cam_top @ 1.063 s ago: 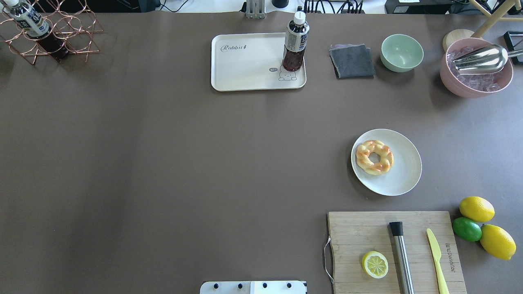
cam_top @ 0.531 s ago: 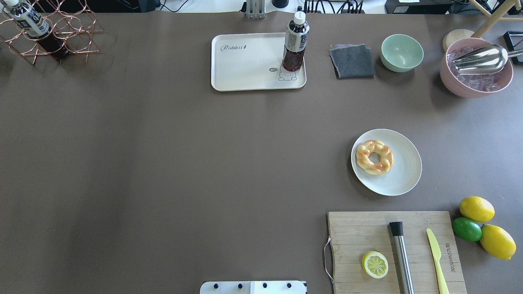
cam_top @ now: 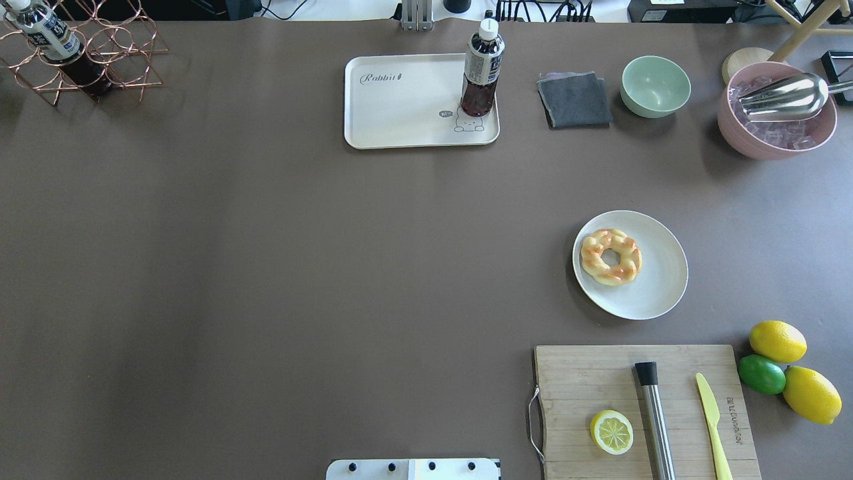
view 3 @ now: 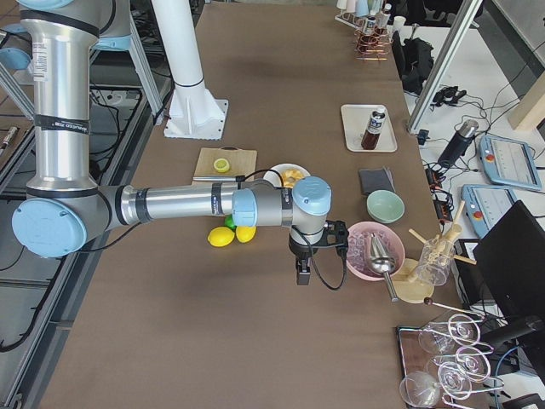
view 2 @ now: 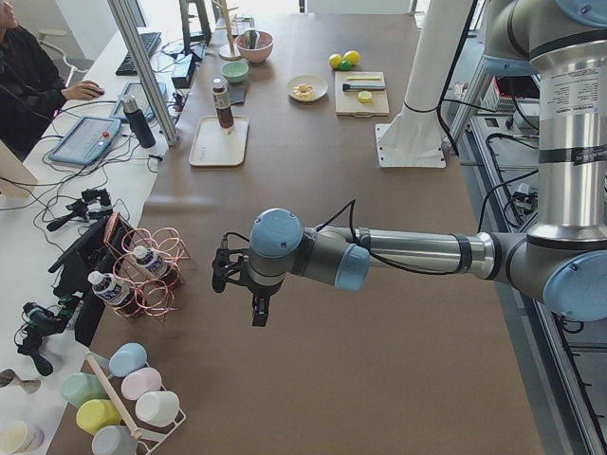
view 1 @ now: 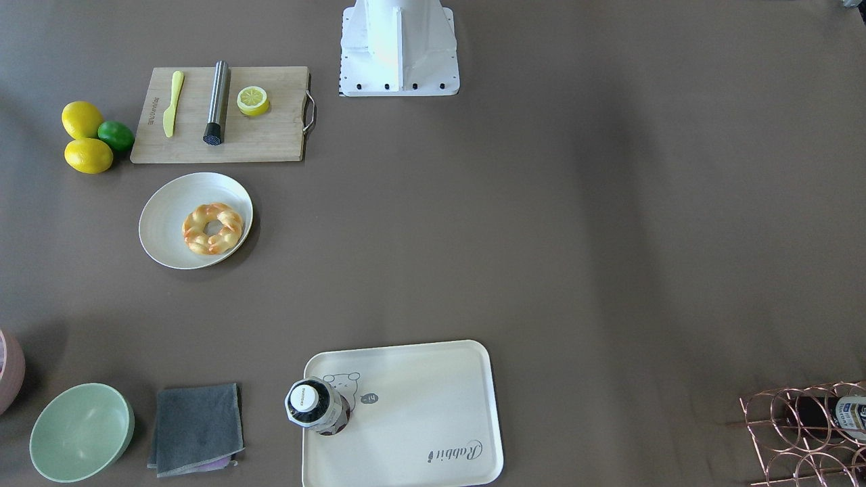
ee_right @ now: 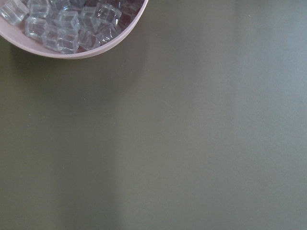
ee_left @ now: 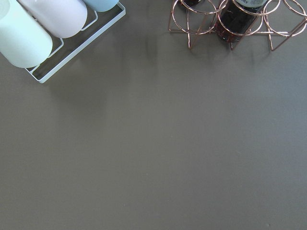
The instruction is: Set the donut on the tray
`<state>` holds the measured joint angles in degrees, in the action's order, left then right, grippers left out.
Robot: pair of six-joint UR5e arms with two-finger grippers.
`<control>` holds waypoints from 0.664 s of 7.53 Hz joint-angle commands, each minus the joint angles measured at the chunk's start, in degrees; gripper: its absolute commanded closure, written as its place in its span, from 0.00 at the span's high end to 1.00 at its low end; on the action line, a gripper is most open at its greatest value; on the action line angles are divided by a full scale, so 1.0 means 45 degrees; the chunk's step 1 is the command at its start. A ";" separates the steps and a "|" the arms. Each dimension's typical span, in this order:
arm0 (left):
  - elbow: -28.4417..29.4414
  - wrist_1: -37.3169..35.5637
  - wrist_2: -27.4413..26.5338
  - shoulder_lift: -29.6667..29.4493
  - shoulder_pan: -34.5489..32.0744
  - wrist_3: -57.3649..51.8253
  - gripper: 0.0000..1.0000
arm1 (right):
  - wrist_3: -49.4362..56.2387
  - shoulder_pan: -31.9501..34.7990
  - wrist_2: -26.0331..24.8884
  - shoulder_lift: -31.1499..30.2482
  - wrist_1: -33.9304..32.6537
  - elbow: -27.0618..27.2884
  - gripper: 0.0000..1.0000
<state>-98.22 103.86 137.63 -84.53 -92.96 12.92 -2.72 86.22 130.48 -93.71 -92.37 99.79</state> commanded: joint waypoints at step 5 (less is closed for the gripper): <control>-0.0244 0.0201 -0.1572 -0.0357 0.0478 -0.0736 0.98 | -0.0099 0.0000 0.0086 0.0491 -0.0019 0.0479 1.00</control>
<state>-98.71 105.01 135.78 -86.54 -92.68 12.35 -3.04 86.22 130.62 -91.73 -92.38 100.96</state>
